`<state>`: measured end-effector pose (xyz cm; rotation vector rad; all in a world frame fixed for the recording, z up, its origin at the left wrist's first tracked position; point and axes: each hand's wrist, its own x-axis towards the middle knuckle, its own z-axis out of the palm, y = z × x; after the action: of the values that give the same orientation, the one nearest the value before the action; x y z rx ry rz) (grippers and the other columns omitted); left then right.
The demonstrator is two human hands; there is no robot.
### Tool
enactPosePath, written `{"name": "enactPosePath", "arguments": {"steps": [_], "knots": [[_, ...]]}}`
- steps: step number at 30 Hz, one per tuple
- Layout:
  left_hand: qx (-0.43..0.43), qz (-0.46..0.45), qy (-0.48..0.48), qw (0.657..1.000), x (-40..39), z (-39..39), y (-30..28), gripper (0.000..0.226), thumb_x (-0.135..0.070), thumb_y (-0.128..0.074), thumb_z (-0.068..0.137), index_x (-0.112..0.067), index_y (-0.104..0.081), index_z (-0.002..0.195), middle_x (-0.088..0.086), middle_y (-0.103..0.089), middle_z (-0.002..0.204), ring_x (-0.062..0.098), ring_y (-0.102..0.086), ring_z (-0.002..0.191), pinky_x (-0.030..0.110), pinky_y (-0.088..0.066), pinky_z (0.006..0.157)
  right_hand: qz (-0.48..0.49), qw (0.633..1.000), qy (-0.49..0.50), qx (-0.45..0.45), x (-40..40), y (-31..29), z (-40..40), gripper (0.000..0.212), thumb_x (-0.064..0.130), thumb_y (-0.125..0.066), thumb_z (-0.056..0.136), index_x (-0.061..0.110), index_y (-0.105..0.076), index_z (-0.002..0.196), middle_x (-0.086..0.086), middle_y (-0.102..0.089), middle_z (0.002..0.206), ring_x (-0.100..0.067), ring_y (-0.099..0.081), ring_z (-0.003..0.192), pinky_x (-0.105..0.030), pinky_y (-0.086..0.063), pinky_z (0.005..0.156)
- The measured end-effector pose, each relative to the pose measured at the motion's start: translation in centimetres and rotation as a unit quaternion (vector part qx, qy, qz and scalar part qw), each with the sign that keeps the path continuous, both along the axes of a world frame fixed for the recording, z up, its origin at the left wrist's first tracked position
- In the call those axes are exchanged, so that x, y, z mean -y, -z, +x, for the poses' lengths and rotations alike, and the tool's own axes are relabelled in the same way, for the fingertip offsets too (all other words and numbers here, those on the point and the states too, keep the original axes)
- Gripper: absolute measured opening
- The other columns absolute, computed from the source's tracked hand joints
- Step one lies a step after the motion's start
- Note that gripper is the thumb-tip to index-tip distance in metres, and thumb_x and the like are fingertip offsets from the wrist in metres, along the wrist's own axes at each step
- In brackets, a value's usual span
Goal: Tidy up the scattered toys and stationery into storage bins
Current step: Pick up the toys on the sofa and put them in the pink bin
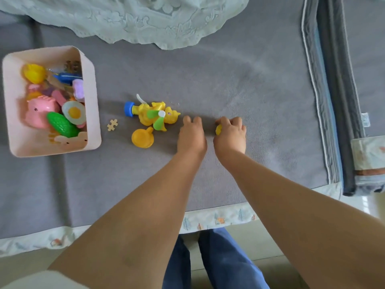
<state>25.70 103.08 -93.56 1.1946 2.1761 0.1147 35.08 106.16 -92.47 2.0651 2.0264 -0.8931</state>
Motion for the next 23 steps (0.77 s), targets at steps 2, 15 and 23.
{"name": "enactPosePath", "arguments": {"steps": [2,15,23], "knots": [[0.008,0.018,0.007,1.0,0.4,-0.8,-0.3,0.019,-0.002,-0.052,0.085,-0.006,-0.052,0.104,0.015,-0.047,0.114,0.038,-0.057,0.091,0.042,-0.041,0.07,0.0,1.0,0.008,-0.016,-0.1,-0.5,-0.8,0.042,0.001,-0.049,0.088,0.026,-0.053,0.122,-0.005,-0.039,0.126,-0.026,-0.038,0.115,-0.028,-0.037,0.077],[-0.041,0.145,-0.164,0.975,7.3,-18.7,-7.3,0.019,-0.008,-0.051,0.087,-0.012,-0.058,0.104,0.007,-0.062,0.102,0.024,-0.057,0.095,0.031,-0.04,0.077,-0.045,0.974,-0.034,-0.219,4.6,-6.5,-19.0,0.041,0.024,-0.06,0.086,0.022,-0.053,0.126,-0.009,-0.054,0.123,-0.028,-0.057,0.106,-0.032,-0.045,0.082],[-0.109,0.092,-0.194,0.971,14.7,-28.2,-6.3,0.016,-0.024,-0.043,0.096,-0.018,-0.056,0.091,0.002,-0.062,0.091,0.023,-0.058,0.088,0.034,-0.048,0.075,-0.065,0.971,-0.129,-0.192,10.5,-6.4,-28.0,0.04,0.041,-0.063,0.085,0.027,-0.058,0.122,-0.004,-0.06,0.117,-0.025,-0.053,0.111,-0.04,-0.047,0.093]]}}
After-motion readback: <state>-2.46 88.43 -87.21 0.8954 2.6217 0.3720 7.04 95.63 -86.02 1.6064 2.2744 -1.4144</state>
